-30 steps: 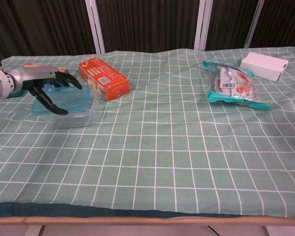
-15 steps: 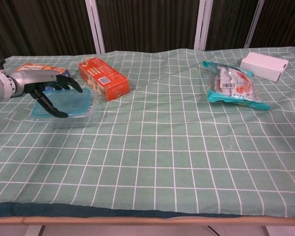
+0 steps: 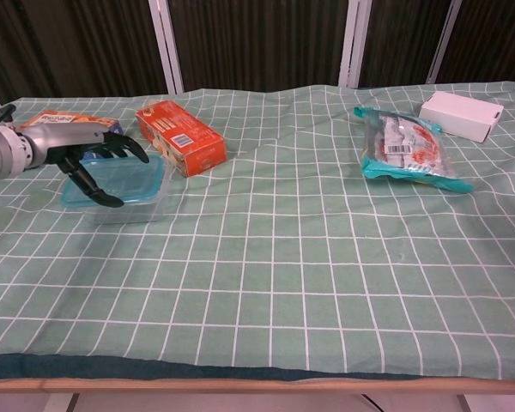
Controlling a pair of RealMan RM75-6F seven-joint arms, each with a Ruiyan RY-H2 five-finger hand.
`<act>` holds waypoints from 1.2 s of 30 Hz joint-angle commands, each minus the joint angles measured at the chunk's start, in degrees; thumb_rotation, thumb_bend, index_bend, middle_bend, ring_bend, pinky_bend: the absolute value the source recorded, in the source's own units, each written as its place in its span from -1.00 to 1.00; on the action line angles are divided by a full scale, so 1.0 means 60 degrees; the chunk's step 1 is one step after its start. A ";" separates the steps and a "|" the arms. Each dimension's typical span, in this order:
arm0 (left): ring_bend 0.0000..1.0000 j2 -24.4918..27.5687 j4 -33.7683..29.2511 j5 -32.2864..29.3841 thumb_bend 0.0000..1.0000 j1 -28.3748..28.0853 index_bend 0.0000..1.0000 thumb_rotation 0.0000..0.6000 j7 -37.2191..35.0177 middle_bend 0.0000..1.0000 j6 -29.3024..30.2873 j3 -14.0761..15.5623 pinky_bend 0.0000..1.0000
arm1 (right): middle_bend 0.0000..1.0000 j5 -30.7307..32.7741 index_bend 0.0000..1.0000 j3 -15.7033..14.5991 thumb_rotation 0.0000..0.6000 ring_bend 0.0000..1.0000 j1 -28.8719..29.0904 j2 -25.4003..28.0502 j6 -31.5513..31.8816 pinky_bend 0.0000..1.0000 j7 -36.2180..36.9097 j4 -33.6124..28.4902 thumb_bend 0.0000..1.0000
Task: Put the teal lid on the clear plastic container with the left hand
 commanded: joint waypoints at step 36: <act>0.08 -0.0119 0.0336 0.0146 -0.49 -0.0277 -0.57 1.00 0.0066 0.25 -0.0445 -0.0039 0.17 | -1.00 0.0034 -1.00 0.0040 1.00 -1.00 -0.0064 0.0066 0.0111 -1.00 0.0155 0.0015 -0.70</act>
